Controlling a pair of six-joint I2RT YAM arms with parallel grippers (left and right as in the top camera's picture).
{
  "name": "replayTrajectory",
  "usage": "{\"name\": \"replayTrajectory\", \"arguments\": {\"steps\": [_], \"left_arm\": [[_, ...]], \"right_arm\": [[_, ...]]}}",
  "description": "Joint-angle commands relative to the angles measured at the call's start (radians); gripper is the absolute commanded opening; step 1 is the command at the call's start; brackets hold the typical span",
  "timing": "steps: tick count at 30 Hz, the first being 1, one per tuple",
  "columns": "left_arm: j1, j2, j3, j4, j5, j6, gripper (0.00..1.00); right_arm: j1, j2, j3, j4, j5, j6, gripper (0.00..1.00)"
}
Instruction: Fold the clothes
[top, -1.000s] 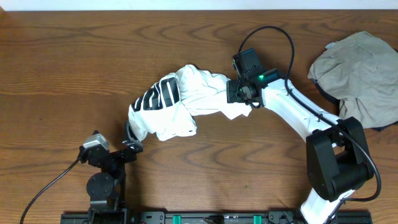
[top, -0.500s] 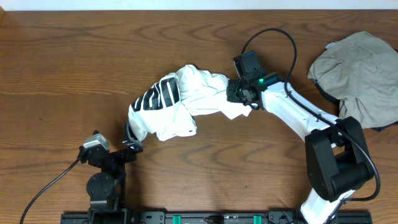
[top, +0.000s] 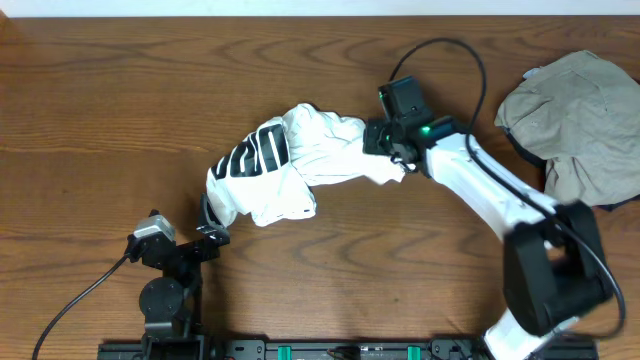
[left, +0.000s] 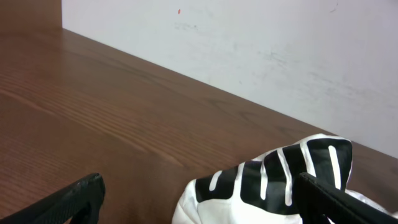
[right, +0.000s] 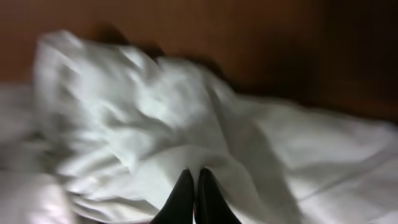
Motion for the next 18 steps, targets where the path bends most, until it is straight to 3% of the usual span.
{"name": "replayTrajectory", "arguments": {"steps": [1, 8, 18], "left_arm": [[0.007, 0.001, -0.021, -0.036, -0.023, 0.017, 0.98], [0.007, 0.001, -0.021, -0.037, -0.023, 0.017, 0.98], [0.007, 0.001, -0.021, -0.036, -0.023, 0.017, 0.98]], "right_arm": [[-0.002, -0.151, 0.043, 0.046, 0.082, -0.019, 0.01], [-0.092, -0.256, 0.047, 0.187, 0.167, -0.018, 0.01], [-0.215, -0.070, 0.046, 0.370, 0.171, -0.062, 0.01]]}}
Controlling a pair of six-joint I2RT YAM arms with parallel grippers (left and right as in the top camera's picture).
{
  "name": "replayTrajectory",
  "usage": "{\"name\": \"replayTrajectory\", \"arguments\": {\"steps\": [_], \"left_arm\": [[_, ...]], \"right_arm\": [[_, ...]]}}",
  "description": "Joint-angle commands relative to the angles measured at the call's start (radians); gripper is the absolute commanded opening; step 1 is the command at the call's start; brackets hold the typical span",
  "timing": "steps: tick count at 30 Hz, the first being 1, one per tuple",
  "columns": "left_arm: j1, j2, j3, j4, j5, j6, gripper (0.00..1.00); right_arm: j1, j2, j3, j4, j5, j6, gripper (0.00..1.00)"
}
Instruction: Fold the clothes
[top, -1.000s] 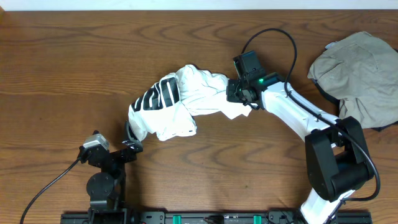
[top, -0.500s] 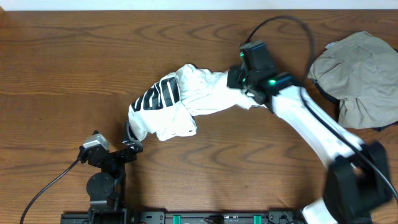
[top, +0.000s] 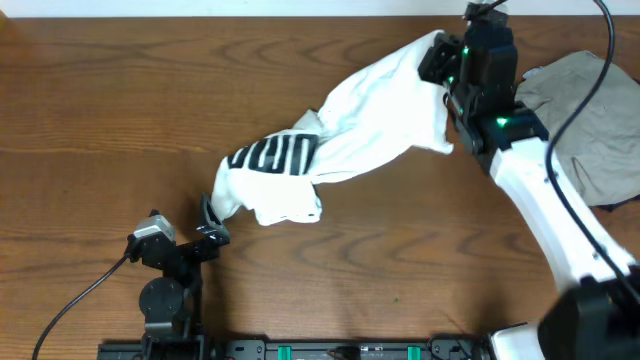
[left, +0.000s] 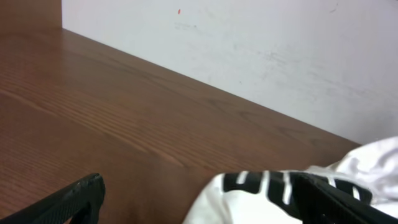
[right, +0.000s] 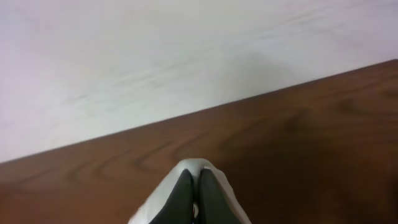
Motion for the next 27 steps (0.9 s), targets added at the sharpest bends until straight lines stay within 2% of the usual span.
{"name": "replayTrajectory", "arguments": {"steps": [1, 7, 8, 10, 11, 12, 13, 18, 19, 22, 23, 27], "left_arm": [[0.007, 0.001, -0.021, -0.036, -0.023, 0.017, 0.98], [0.007, 0.001, -0.021, -0.036, -0.023, 0.017, 0.98], [0.007, 0.001, -0.021, -0.037, -0.023, 0.017, 0.98], [0.007, 0.002, -0.021, -0.036, -0.023, 0.017, 0.98], [0.007, 0.001, -0.021, -0.036, -0.023, 0.017, 0.98], [0.007, 0.001, -0.021, -0.037, -0.023, 0.017, 0.98], [0.007, 0.001, -0.021, -0.036, -0.023, 0.017, 0.98], [0.007, 0.001, -0.021, -0.036, -0.023, 0.017, 0.98], [0.007, 0.001, -0.021, -0.036, -0.023, 0.017, 0.98], [0.007, 0.001, -0.021, -0.036, -0.023, 0.017, 0.98], [0.007, 0.001, -0.021, -0.036, -0.023, 0.017, 0.98], [0.007, 0.001, -0.021, -0.036, -0.023, 0.017, 0.98]], "right_arm": [[-0.023, 0.089, 0.001, 0.040, 0.026, -0.053, 0.01], [-0.057, 0.201, 0.001, 0.060, 0.153, -0.072, 0.01], [-0.064, 0.209, 0.001, 0.057, 0.156, -0.082, 0.04], [-0.076, 0.210, 0.001, 0.036, 0.156, -0.087, 0.17], [-0.081, 0.205, 0.001, 0.024, 0.158, -0.098, 0.39], [-0.084, 0.200, 0.001, 0.014, 0.159, -0.108, 0.56], [-0.084, 0.190, 0.002, -0.001, 0.159, -0.126, 0.63], [-0.084, 0.093, 0.005, -0.131, 0.164, -0.153, 0.73], [-0.084, 0.064, 0.005, -0.170, 0.163, -0.153, 0.76], [-0.082, -0.032, 0.005, -0.311, 0.159, -0.152, 0.96], [-0.081, -0.056, 0.005, -0.349, 0.150, -0.152, 0.99], [-0.080, -0.179, 0.005, -0.563, 0.007, -0.153, 0.99]]}}
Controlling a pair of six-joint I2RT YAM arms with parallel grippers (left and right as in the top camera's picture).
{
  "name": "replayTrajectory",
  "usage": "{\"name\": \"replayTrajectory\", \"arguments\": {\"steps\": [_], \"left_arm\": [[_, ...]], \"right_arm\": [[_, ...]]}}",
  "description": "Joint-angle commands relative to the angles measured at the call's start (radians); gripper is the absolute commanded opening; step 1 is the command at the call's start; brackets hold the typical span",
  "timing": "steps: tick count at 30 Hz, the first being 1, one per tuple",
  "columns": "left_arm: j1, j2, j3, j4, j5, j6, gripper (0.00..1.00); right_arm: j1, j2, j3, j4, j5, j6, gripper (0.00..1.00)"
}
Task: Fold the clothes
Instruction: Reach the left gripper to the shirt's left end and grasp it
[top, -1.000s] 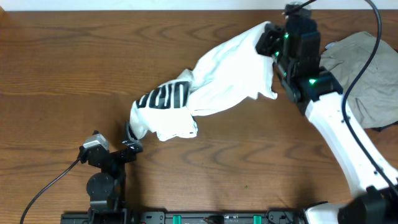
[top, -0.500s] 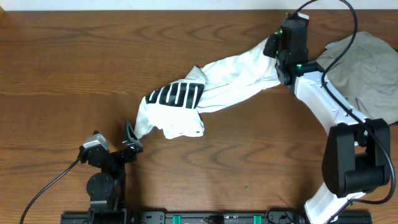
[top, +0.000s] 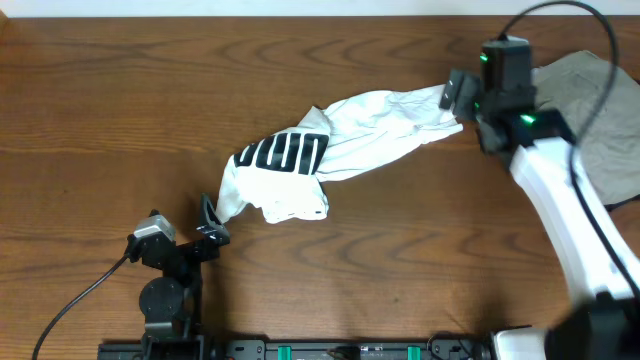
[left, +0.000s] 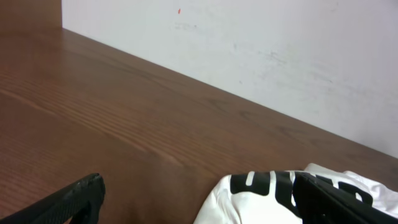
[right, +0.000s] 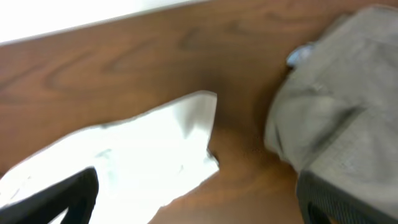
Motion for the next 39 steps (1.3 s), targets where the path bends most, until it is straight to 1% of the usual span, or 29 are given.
{"name": "replayTrajectory", "arguments": {"steps": [1, 4, 9, 11, 13, 15, 17, 18, 21, 23, 27, 29, 30, 32, 35, 37, 39], "left_arm": [[0.007, 0.000, -0.021, -0.037, -0.023, 0.017, 0.98], [0.007, 0.000, -0.021, -0.036, -0.023, 0.017, 0.98], [0.007, 0.000, -0.021, -0.035, -0.023, 0.016, 0.98], [0.007, 0.000, -0.021, -0.038, 0.008, 0.011, 0.98], [0.007, 0.000, -0.021, -0.023, 0.111, -0.024, 0.98], [0.007, 0.000, -0.021, 0.040, 0.266, -0.116, 0.98], [0.007, 0.000, -0.021, 0.087, 0.380, -0.173, 0.98], [0.007, 0.000, -0.021, 0.107, 0.448, -0.193, 0.98], [0.007, 0.000, -0.020, 0.182, 0.623, -0.193, 0.98], [0.007, 0.000, -0.002, 0.199, 0.671, -0.190, 0.98], [0.007, 0.026, 0.106, 0.179, 0.688, -0.143, 0.98], [0.007, 0.066, 0.200, 0.112, 0.688, -0.085, 0.98], [0.007, 0.099, 0.265, 0.040, 0.684, -0.046, 0.98], [0.007, 0.190, 0.416, -0.167, 0.650, 0.031, 0.98], [0.007, 0.359, 0.632, -0.485, 0.523, 0.124, 0.98], [0.007, 0.458, 0.724, -0.586, 0.494, 0.163, 0.98], [0.007, 0.533, 0.766, -0.602, 0.495, 0.159, 0.98]], "right_arm": [[0.002, -0.096, 0.009, -0.111, -0.143, -0.010, 0.99], [0.002, -0.143, 0.009, -0.245, -0.248, -0.011, 0.99], [0.010, -0.159, 0.008, -0.430, -0.332, -0.010, 0.99], [0.013, -0.159, 0.008, -0.471, -0.367, -0.009, 0.99], [0.021, -0.159, 0.008, -0.507, -0.416, -0.006, 0.99], [0.026, -0.159, 0.008, -0.533, -0.452, -0.006, 0.99], [0.033, -0.159, 0.008, -0.559, -0.463, -0.006, 0.99], [0.038, -0.159, 0.008, -0.575, -0.462, -0.007, 0.99], [0.047, -0.159, 0.004, -0.599, -0.456, -0.011, 0.99], [0.053, -0.159, 0.002, -0.597, -0.456, -0.011, 0.99], [0.056, -0.159, 0.001, -0.587, -0.457, -0.010, 0.99], [0.056, -0.159, 0.001, -0.583, -0.457, -0.010, 0.99], [0.056, -0.159, 0.001, -0.581, -0.457, -0.010, 0.99], [0.056, -0.159, 0.001, -0.577, -0.457, -0.010, 0.99], [0.056, -0.159, 0.001, -0.577, -0.457, -0.010, 0.99], [0.056, -0.159, 0.001, -0.577, -0.457, -0.010, 0.99], [0.056, -0.159, 0.001, -0.578, -0.457, -0.010, 0.99]]}}
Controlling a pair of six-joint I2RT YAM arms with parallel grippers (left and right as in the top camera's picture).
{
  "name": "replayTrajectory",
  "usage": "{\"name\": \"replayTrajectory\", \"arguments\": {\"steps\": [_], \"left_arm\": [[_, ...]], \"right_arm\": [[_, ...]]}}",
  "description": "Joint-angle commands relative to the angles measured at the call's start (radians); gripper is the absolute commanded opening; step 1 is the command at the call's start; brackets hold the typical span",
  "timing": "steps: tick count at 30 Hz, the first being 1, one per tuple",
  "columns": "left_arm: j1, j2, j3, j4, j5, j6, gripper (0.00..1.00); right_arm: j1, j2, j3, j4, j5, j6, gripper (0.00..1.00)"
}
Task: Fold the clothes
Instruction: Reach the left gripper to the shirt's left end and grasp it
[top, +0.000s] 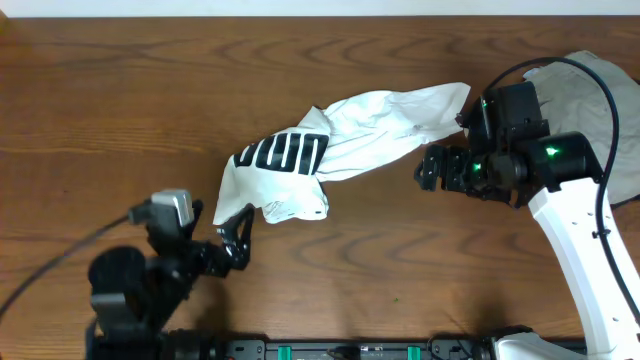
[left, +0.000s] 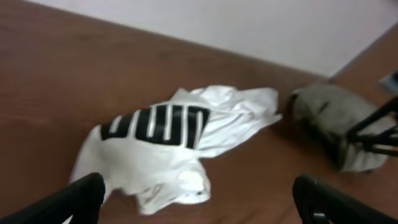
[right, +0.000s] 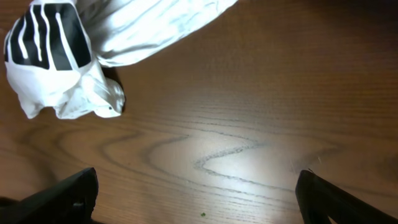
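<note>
A white shirt with a black striped print (top: 340, 140) lies stretched out at an angle across the middle of the table, and shows again as the shirt (left: 168, 134) and the shirt (right: 62, 56) in both wrist views. My right gripper (top: 432, 168) hangs open over bare wood just right of the shirt, with nothing between its fingers (right: 59, 198). My left gripper (top: 238, 243) is open near the front, a little below the shirt's lower left end; its fingers (left: 71, 199) are empty.
A crumpled grey-beige garment (top: 595, 95) lies at the far right of the table, partly under the right arm, and the grey garment (left: 329, 118) also shows in the left wrist view. Brown wooden table (top: 120, 100) all round; a cable runs to each arm.
My right gripper has moved from the shirt's far right end toward the front, over bare wood. My left arm has left its low resting pose and its camera now looks down on the shirt.
My right gripper was shut on the right part of the bunched shirt. Then it held that part lifted toward the far right, drawing the shirt out. Then it was open with the shirt lying stretched on the table. Now both grippers are open and apart from the shirt.
</note>
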Motion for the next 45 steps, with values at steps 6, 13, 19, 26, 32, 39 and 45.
{"name": "replayTrajectory", "arguments": {"steps": [6, 13, 19, 26, 32, 39, 45], "left_arm": [[0.003, 0.269, 0.069, -0.088, -0.071, 0.076, 0.98], [0.003, 0.570, 0.069, -0.104, -0.117, 0.103, 0.98], [0.013, 0.779, 0.069, -0.058, -0.179, 0.163, 0.98], [0.072, 0.890, 0.061, -0.030, -0.176, 0.170, 0.98], [0.124, 0.911, 0.012, 0.058, -0.012, 0.214, 0.98], [0.124, 0.993, 0.002, 0.120, -0.019, 0.217, 0.98], [0.124, 1.080, 0.002, 0.155, -0.029, 0.218, 0.98]], "right_arm": [[0.006, -0.001, 0.000, -0.008, -0.006, -0.011, 0.99], [0.006, -0.001, 0.000, -0.002, -0.006, -0.011, 0.99], [0.006, -0.001, 0.000, -0.009, -0.006, -0.011, 0.99], [0.006, -0.001, 0.000, 0.000, -0.006, -0.011, 0.99], [0.006, -0.001, 0.000, 0.018, -0.006, -0.011, 0.99], [0.006, -0.001, 0.000, 0.015, -0.006, -0.011, 0.99], [0.006, -0.001, 0.000, 0.005, -0.006, -0.011, 0.99]]}}
